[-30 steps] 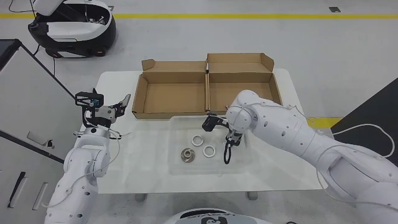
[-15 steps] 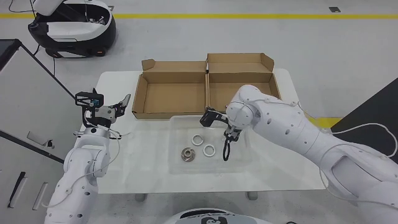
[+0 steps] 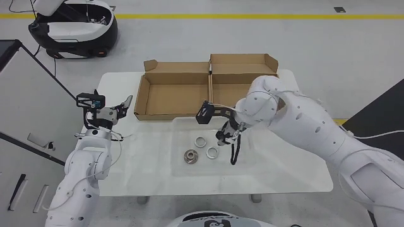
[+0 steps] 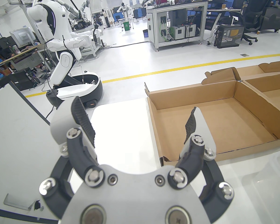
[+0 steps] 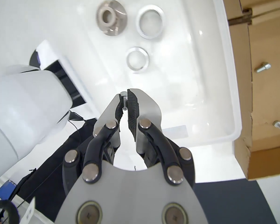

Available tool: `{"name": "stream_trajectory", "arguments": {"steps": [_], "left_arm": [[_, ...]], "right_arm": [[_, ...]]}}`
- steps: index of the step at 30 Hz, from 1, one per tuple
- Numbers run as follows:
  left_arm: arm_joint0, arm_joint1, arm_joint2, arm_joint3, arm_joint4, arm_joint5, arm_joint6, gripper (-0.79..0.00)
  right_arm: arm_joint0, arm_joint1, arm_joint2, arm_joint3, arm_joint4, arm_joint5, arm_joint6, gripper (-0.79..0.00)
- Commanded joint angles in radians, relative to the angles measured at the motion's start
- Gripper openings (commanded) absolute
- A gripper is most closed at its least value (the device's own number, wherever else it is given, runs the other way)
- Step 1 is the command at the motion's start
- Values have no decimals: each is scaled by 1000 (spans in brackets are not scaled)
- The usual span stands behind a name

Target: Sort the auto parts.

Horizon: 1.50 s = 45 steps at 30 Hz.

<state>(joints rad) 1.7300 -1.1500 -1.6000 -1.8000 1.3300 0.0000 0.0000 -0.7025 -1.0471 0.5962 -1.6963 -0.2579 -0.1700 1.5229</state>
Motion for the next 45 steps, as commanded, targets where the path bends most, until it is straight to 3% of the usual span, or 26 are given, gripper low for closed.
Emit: {"name": "stream_trajectory", "arguments": {"steps": [1, 14, 27, 37, 45], "left_arm": [[0, 0, 0, 0, 0, 0, 0, 0], [0, 0, 0, 0, 0, 0, 0, 0], [0, 0, 0, 0, 0, 0, 0, 0], [0, 0, 0, 0, 0, 0, 0, 0], [0, 0, 0, 0, 0, 0, 0, 0]], "right_arm": [[-16, 11, 46, -28, 63, -20, -14, -785], [-107, 60, 253, -100, 312, -182, -131, -785], [-274, 120, 463, -135, 516, -400, -273, -785], [-294, 163, 470, -162, 630, -588, -460, -785], [-242, 209, 395, -191, 634, -842, -715, -785]]}}
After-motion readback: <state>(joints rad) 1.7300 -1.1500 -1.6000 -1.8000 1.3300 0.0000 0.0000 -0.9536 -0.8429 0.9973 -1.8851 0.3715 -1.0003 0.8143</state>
